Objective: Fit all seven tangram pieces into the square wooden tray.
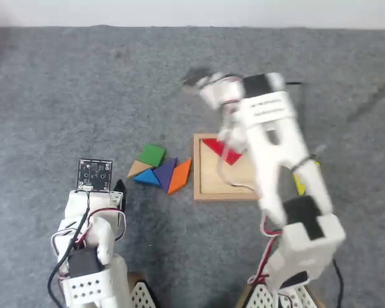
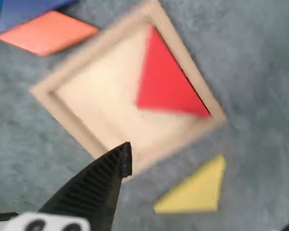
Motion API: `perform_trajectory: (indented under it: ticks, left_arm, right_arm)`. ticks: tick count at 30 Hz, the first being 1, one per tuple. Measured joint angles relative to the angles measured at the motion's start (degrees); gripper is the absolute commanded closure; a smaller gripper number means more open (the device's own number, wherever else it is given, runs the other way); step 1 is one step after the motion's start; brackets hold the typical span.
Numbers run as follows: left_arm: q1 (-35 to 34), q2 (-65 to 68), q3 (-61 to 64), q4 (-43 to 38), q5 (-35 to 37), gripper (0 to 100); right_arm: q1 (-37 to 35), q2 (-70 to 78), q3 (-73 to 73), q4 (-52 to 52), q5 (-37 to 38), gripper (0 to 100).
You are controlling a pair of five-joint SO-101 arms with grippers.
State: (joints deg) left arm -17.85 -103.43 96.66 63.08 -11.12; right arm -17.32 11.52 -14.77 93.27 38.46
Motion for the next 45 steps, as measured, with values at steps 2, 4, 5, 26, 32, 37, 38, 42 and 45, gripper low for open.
perform_trajectory:
  ticks: [2, 4, 5, 26, 32, 37, 38, 42, 45]
  left_arm:
    - [0.0, 0.0, 0.0, 0.0, 0.0, 82]
    - [0.0, 0.0, 0.0, 0.0, 0.0, 82]
    - [0.0, 0.0, 0.0, 0.0, 0.0, 82]
    - [0.0, 0.0, 0.0, 0.0, 0.0, 82]
    - [0.0, 0.0, 0.0, 0.0, 0.0, 82]
    - [0.0, 0.0, 0.0, 0.0, 0.0, 82]
    - [0.0, 0.0, 0.0, 0.0, 0.0, 82]
    - [0.0, 0.0, 0.0, 0.0, 0.0, 82]
    - [0.0, 0.0, 0.0, 0.0, 0.0, 82]
  right_arm:
    - [5.89, -2.02, 0.79, 0.26, 1.85, 47.5]
    - [12.13, -3.52, 3.78, 0.44, 6.95, 47.5]
    - [15.3, -3.96, 6.07, 0.44, 9.58, 47.5]
    - [21.63, -5.36, 37.27, -26.55, -2.37, 47.5]
    - [22.77, -0.7, 37.36, -27.87, -14.15, 47.5]
    - [23.03, 2.64, 37.27, -30.33, -17.32, 47.6]
    - [23.03, 2.9, 37.19, -30.95, -17.49, 47.6]
    - [22.77, 3.96, 35.16, -31.21, -17.49, 47.6]
    - [22.68, 4.92, 33.58, -31.21, -17.49, 47.6]
